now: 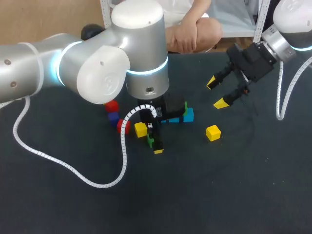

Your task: Place the blue cubes, place green cubes on the blue cubes, place the yellow cubes on the green cubes, then place the red cubes on the yellow cubes, and place purple cube on the red cubes.

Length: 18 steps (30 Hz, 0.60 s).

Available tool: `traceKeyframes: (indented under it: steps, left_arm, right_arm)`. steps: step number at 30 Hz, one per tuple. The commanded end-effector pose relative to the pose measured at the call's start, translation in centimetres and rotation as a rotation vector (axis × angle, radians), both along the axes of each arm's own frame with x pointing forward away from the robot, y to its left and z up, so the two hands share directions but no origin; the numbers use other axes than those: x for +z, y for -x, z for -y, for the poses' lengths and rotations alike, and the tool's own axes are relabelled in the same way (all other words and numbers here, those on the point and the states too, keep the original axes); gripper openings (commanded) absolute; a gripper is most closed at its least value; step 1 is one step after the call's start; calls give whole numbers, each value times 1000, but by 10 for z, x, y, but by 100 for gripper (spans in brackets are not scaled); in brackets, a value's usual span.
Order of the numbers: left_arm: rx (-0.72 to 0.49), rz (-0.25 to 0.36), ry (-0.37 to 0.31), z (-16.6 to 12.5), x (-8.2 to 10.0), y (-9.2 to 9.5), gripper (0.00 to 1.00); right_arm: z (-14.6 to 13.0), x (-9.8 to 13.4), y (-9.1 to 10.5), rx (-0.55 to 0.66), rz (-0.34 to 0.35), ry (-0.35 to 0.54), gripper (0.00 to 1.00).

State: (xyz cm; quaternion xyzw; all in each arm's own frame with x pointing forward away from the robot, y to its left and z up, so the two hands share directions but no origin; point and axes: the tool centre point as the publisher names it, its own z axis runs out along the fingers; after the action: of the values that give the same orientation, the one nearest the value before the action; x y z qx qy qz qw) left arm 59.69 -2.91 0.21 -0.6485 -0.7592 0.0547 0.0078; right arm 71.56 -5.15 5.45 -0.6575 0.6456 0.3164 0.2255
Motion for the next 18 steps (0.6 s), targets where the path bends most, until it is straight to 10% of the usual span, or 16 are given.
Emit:
traceKeyframes:
  steps: [1, 18]
  left_arm:
    - [1, -13, 4, 1, -8, 0, 4]
    - [-12, 20, 19, 12, 3, 12, 2]
  right_arm:
    - [0, 0, 1, -2, 2, 0, 100]
    - [0, 0, 1, -2, 2, 0, 100]
